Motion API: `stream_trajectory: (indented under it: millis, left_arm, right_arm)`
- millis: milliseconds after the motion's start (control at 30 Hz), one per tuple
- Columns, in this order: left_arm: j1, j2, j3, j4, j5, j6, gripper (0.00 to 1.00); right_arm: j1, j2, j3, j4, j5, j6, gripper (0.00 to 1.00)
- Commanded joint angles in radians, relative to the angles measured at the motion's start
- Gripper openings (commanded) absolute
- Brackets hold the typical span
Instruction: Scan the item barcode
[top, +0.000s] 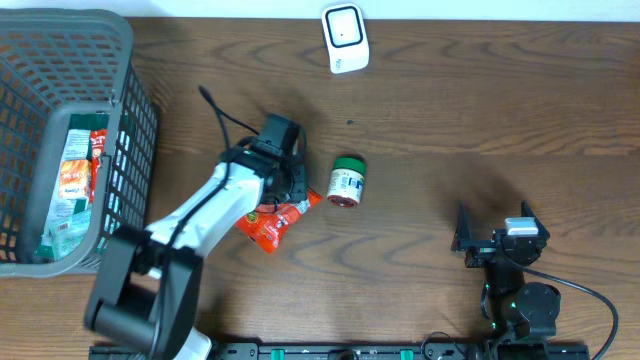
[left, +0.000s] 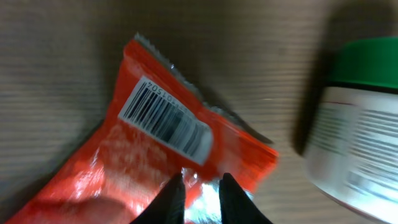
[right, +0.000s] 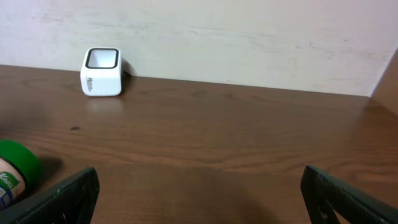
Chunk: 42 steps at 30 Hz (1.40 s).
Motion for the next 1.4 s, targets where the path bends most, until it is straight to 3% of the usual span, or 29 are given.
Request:
stream_trajectory:
  millis: [0, 33, 133, 233, 400, 467, 567, 600, 833, 1200, 1367]
  left_arm:
    - [0.001, 0.069, -0.013, 0.010, -0.053, -0.009, 0.19]
    - [0.003, 0.079, -0.013, 0.018, -0.060, -0.008, 0.15]
    - [0.014, 0.064, -0.002, 0.041, -0.059, -0.005, 0.15]
    - [0.029, 0.000, 0.040, 0.042, -0.059, 0.002, 0.25]
    - [0.049, -0.142, 0.053, 0.003, -0.059, -0.026, 0.26]
    - [0.049, -0.188, 0.053, -0.048, -0.059, -0.039, 0.24]
    - [0.039, -0.214, 0.052, -0.147, -0.058, -0.043, 0.11]
    - [0.034, -0.213, 0.050, -0.178, -0.058, -0.043, 0.07]
    - [-0.015, -0.165, -0.034, -0.212, -0.051, -0.043, 0.07]
    - [-0.028, -0.020, -0.190, -0.016, -0.085, -0.073, 0.07]
    - [-0.027, -0.001, -0.187, -0.015, -0.057, -0.076, 0.07]
  right_arm:
    - [0.000, -0.003, -0.001, -0.003, -0.001, -0.009, 0.99]
    - [0.000, -0.003, -0.001, -0.003, -0.001, -0.009, 0.99]
    - [0.000, -0.003, -0.001, -0.003, -0.001, -0.009, 0.99]
    - [0.000, -0.003, -0.001, -0.003, -0.001, -0.009, 0.99]
    - [0.000, -0.003, -0.001, -0.003, -0.001, -0.009, 0.99]
    - [0.000, -0.003, -0.001, -0.003, -0.001, -0.009, 0.99]
    - [0.000, -0.003, -0.001, -0.003, -0.001, -0.009, 0.99]
    - [0.000, -0.003, -0.001, -0.003, -0.001, -0.009, 0.99]
    - [0.000, -0.003, -0.001, -0.003, -0.001, -0.009, 0.99]
    - [0.000, -0.003, -0.001, -0.003, -0.001, -0.009, 0.99]
    - [0.000, -0.003, -0.001, -0.003, -0.001, -0.009, 0.99]
